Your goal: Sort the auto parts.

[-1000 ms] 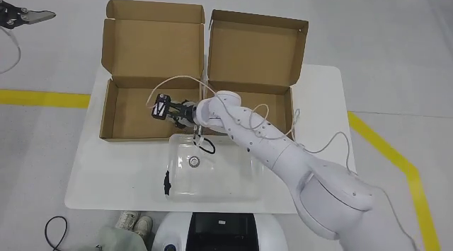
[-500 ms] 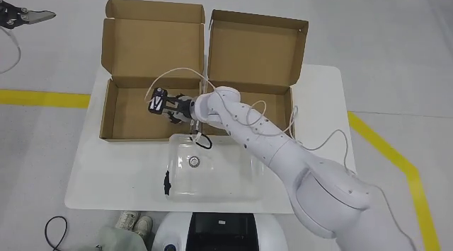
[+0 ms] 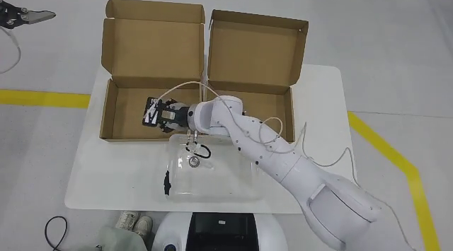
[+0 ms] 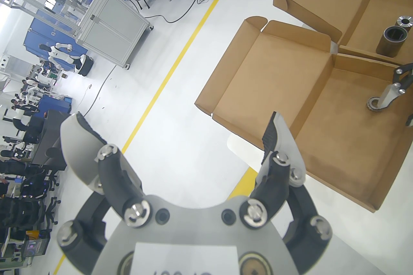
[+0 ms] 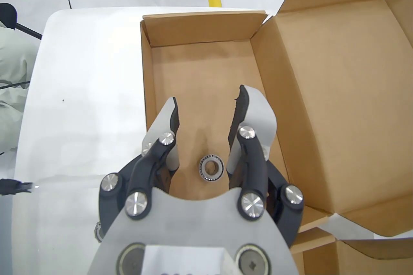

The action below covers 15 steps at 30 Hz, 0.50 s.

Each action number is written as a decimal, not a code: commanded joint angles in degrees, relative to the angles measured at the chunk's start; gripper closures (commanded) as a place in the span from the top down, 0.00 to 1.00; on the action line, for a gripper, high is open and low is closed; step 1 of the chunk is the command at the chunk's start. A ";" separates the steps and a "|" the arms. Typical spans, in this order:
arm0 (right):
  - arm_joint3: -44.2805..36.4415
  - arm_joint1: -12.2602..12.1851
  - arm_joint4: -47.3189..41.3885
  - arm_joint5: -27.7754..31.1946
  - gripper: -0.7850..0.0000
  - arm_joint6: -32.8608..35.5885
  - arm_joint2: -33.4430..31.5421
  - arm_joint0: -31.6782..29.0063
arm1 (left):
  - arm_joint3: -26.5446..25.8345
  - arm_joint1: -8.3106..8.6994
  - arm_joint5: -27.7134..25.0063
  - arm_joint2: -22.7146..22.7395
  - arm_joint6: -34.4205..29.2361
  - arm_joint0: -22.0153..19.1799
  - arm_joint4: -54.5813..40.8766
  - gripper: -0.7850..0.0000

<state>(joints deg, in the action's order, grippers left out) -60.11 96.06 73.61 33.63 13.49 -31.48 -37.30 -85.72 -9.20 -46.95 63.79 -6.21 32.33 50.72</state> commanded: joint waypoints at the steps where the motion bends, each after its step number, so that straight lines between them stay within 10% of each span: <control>1: -5.87 -1.79 1.29 0.73 0.41 2.39 -2.20 -3.30 | 0.00 0.00 0.00 0.00 0.00 0.00 0.00 1.00; 15: -36.40 -11.30 10.92 9.19 0.42 14.15 -15.00 -28.75 | 0.00 0.00 0.00 0.00 0.00 0.00 0.00 1.00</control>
<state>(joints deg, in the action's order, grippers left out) -95.51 85.19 84.01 42.33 27.47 -45.91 -64.54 -85.72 -9.20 -46.95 63.79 -6.21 32.33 50.72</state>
